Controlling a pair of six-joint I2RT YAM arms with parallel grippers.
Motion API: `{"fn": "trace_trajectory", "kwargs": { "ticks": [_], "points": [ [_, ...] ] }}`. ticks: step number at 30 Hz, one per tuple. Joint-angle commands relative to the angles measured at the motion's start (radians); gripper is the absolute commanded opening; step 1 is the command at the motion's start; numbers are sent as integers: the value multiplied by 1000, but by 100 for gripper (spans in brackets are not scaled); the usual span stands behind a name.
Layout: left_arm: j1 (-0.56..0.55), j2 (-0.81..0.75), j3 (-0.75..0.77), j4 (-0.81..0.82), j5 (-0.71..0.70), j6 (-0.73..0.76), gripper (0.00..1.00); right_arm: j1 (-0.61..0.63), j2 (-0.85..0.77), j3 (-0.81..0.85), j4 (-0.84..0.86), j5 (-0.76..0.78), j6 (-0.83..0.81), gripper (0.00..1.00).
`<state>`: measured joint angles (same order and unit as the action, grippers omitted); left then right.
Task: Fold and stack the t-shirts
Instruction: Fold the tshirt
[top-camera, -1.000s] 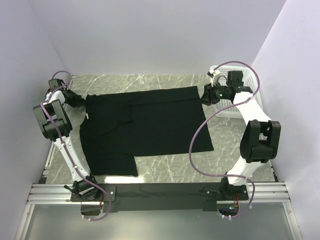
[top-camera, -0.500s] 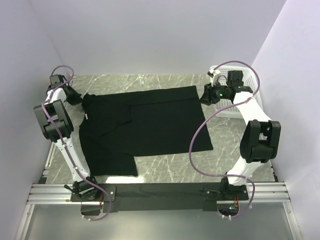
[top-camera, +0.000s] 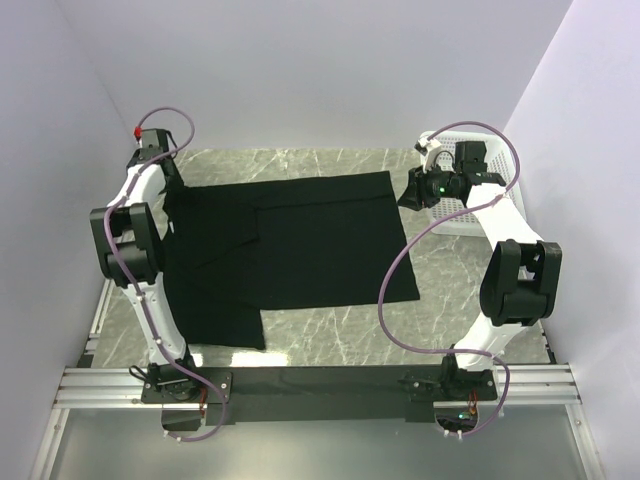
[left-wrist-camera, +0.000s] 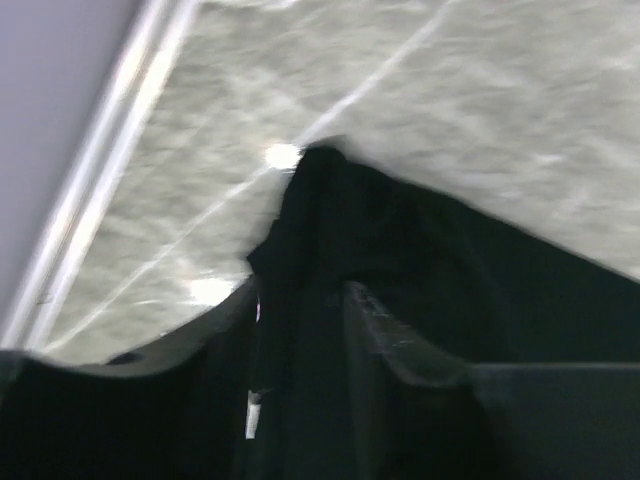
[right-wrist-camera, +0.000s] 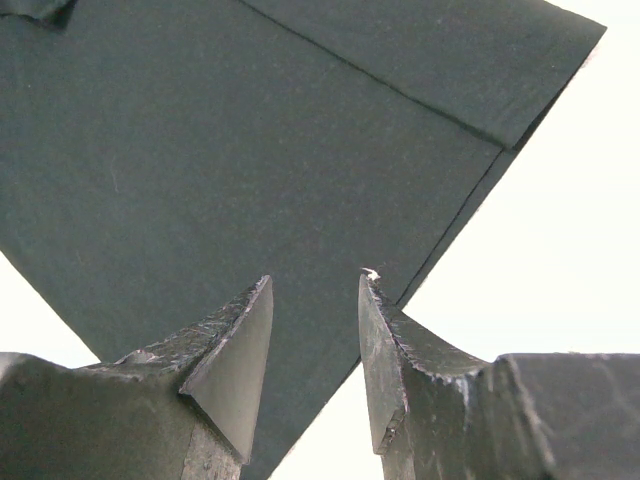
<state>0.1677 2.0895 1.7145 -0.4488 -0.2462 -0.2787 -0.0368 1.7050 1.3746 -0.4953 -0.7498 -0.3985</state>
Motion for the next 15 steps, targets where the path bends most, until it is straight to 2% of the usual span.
{"fn": "trace_trajectory", "kwargs": {
  "ticks": [1,3,5,7,10,15],
  "points": [
    [21,-34,-19,-8,-136,30,49,5,-10,32,12,-8,-3,47],
    [27,-75,-42,24,-87,26,61,5,-5,35,8,-10,-3,47],
    [48,-98,-50,51,-6,7,66,3,-5,35,11,-11,-3,47],
    [68,-89,-24,38,133,-37,66,5,-1,38,11,-14,0,47],
    [110,-5,101,-39,263,-123,65,5,4,43,9,-17,3,47],
    [148,93,180,-16,367,-226,57,6,2,40,9,-17,1,47]
  ]
}}
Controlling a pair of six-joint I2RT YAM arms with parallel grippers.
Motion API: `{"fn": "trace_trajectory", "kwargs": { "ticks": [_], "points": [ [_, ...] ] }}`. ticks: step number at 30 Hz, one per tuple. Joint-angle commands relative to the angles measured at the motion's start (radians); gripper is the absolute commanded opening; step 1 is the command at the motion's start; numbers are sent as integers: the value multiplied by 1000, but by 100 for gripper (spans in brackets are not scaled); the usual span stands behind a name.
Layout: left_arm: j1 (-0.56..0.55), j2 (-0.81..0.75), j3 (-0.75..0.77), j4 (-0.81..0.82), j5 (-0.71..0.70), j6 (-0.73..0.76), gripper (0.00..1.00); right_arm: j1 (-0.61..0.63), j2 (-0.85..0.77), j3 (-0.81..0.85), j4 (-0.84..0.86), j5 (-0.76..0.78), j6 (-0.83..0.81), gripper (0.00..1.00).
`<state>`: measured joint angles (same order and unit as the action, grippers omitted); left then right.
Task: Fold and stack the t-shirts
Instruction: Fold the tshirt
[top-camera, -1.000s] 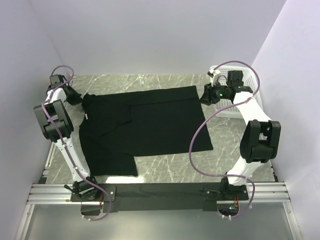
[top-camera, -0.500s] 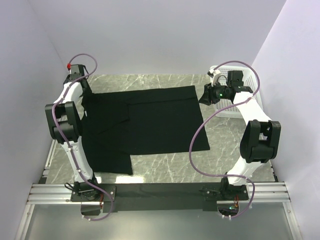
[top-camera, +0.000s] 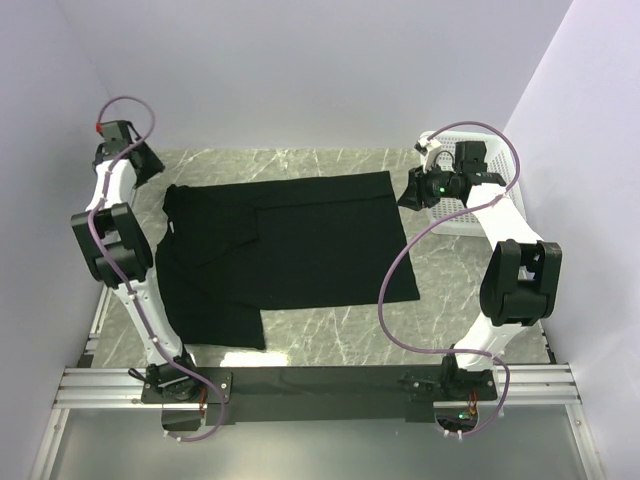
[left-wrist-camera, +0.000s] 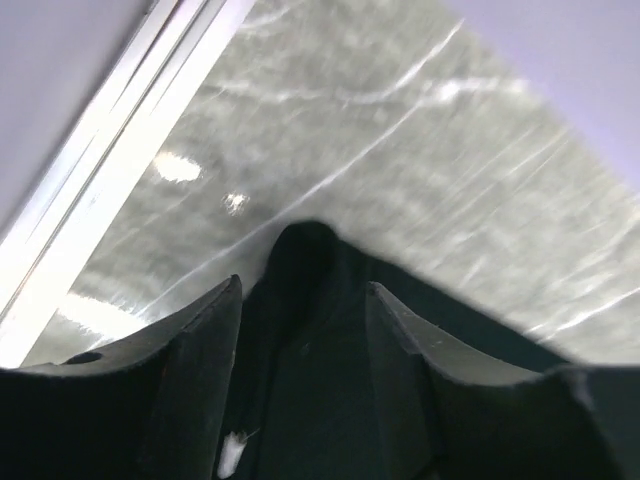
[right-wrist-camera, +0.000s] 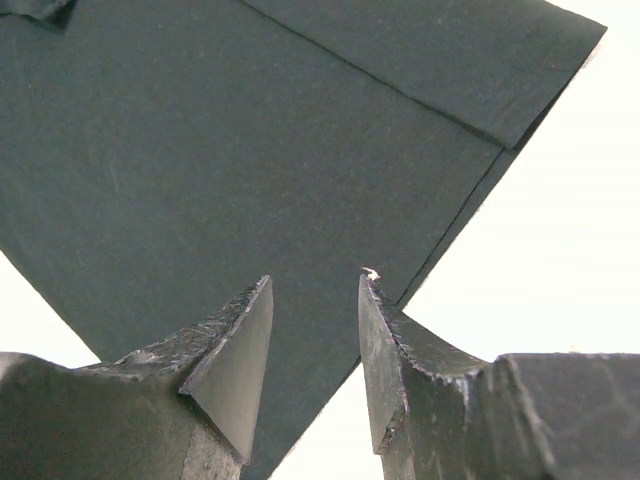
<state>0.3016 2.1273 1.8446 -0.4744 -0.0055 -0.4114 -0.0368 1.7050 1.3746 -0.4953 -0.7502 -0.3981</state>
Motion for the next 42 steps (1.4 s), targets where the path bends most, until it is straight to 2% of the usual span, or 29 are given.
{"fn": "trace_trajectory", "kwargs": {
  "ticks": [1,5,16,25,35,42],
  "points": [
    [17,71,62,10,140,-118,57,6,1,38,9,-14,-2,47],
    [19,160,152,-26,171,-151,52,5,-1,35,8,-9,-5,47],
    [18,229,176,2,193,-116,52,6,13,44,4,-15,-1,47],
    [18,260,200,3,150,-125,49,6,24,49,0,-9,-5,47],
    [16,275,229,17,128,-142,23,14,50,83,-15,-11,-5,47],
    [16,221,186,37,98,-119,8,20,62,90,-20,-5,-8,47]
  ]
}}
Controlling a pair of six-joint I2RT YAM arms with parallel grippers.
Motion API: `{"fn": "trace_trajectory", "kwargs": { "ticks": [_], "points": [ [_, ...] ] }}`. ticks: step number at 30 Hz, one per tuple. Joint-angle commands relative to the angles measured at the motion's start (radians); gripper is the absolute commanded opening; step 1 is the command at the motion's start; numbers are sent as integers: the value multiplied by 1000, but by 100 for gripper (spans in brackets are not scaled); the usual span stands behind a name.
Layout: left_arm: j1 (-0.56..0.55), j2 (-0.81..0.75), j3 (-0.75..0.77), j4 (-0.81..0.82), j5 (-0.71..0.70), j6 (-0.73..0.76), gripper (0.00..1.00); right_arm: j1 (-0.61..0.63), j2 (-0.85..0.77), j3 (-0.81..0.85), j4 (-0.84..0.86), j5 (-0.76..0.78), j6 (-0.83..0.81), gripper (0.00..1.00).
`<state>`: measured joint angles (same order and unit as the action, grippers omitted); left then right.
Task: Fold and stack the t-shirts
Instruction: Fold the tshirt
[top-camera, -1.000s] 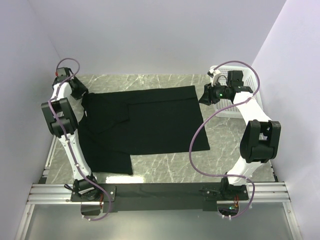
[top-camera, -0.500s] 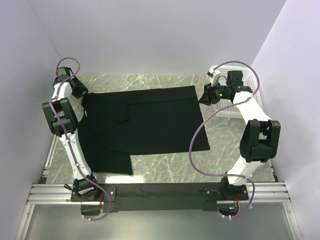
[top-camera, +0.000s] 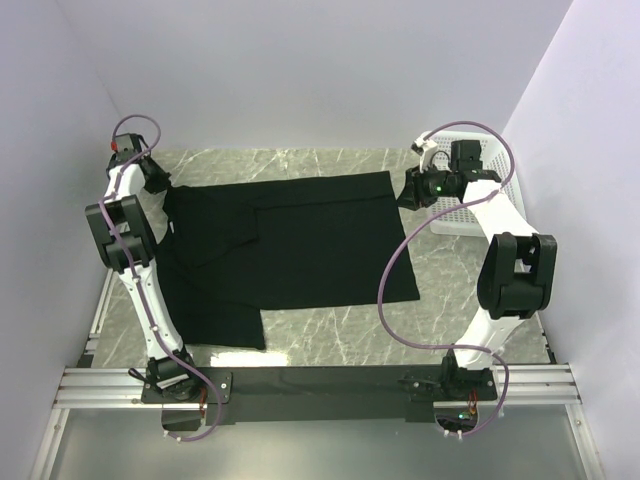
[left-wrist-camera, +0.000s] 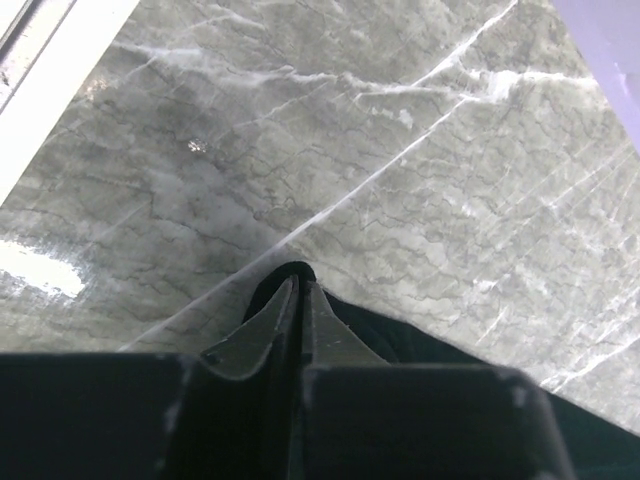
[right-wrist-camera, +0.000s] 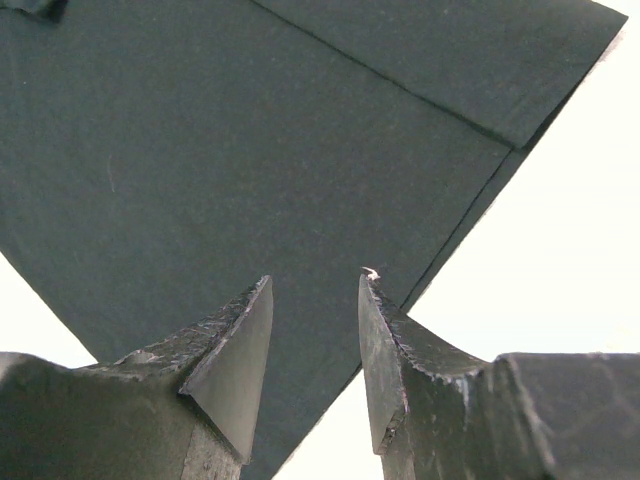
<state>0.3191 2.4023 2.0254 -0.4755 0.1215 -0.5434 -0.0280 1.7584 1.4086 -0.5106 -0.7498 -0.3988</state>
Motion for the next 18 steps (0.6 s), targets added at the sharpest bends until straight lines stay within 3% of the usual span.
{"fn": "trace_trajectory", "kwargs": {
  "ticks": [1,3,12,18],
  "points": [
    [0,-61,-11,47,-34,13,5,11,10,59,-8,-5,-8,47],
    [-2,-89,-28,57,-37,4,0,14,15,64,-8,-5,-6,47],
    [0,-245,-249,176,-115,-168,0,20,23,70,-3,-6,-2,47],
    [0,-287,-277,201,-183,-260,0,19,16,61,-3,-3,-8,47]
  ]
}}
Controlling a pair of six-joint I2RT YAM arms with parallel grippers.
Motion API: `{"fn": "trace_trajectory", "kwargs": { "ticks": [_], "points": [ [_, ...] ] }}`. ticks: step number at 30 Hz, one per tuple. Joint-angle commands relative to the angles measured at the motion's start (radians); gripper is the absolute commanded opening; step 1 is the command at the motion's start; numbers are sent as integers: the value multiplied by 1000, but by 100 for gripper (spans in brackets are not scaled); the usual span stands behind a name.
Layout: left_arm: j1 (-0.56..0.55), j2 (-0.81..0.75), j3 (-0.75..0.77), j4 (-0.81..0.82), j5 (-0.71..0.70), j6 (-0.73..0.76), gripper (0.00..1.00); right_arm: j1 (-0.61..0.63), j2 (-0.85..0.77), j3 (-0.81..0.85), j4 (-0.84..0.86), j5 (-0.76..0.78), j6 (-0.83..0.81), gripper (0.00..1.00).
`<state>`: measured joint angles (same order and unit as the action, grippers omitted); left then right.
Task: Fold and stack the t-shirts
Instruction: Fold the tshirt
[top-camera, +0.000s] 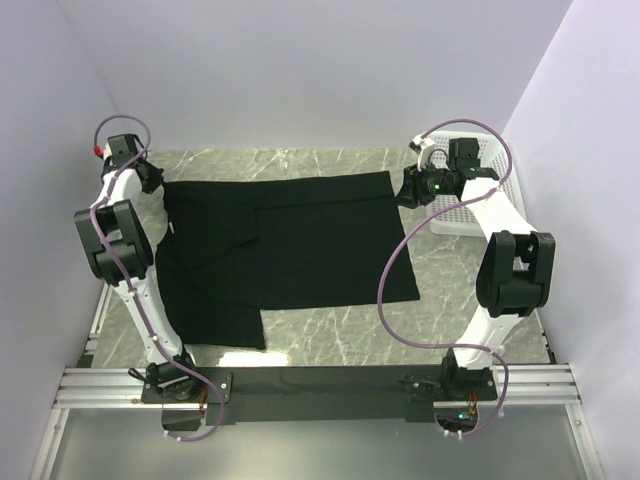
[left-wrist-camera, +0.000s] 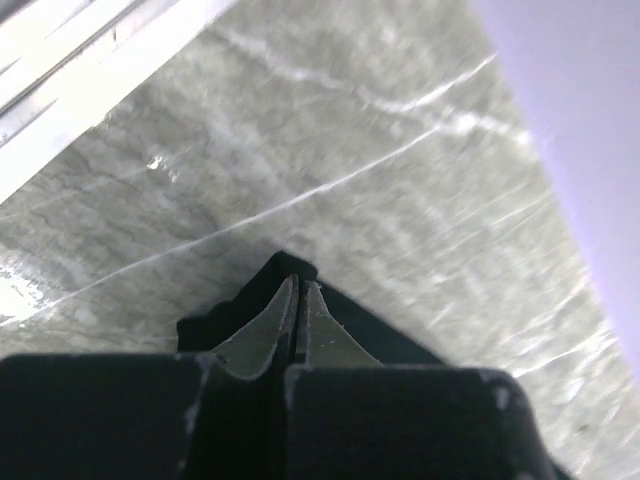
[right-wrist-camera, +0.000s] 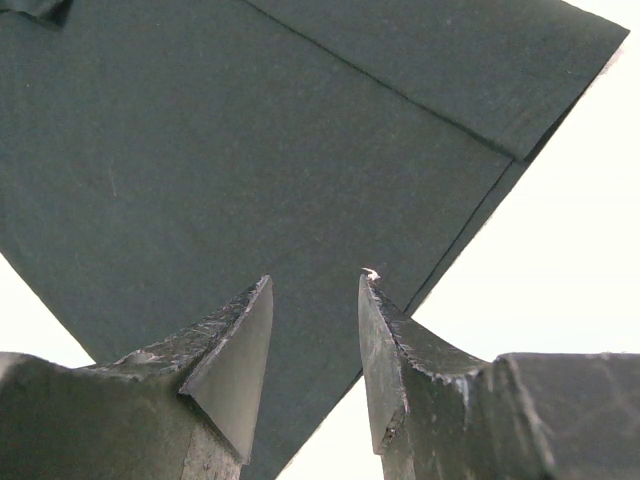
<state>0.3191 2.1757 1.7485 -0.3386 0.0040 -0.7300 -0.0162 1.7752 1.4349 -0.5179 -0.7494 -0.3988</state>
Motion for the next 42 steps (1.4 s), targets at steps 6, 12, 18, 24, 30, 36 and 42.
{"fn": "trace_trajectory", "kwargs": {
  "ticks": [6,12,18,24,30,36,42],
  "points": [
    [1,5,100,16,-73,-77,1,9,-7,28,6,-5,-6,47],
    [1,61,209,-79,-147,-22,26,7,-14,24,6,-1,-9,47],
    [24,55,220,-120,-161,56,47,7,-17,19,13,-5,-6,47],
    [34,-39,34,38,150,113,48,12,33,59,-13,18,-3,47],
    [32,-30,8,64,268,104,44,65,115,171,-44,110,-26,47],
    [35,-10,29,41,220,86,44,117,326,459,-180,313,-117,47],
    [60,-16,9,82,249,61,44,133,420,598,-212,420,-178,46]
  ]
}}
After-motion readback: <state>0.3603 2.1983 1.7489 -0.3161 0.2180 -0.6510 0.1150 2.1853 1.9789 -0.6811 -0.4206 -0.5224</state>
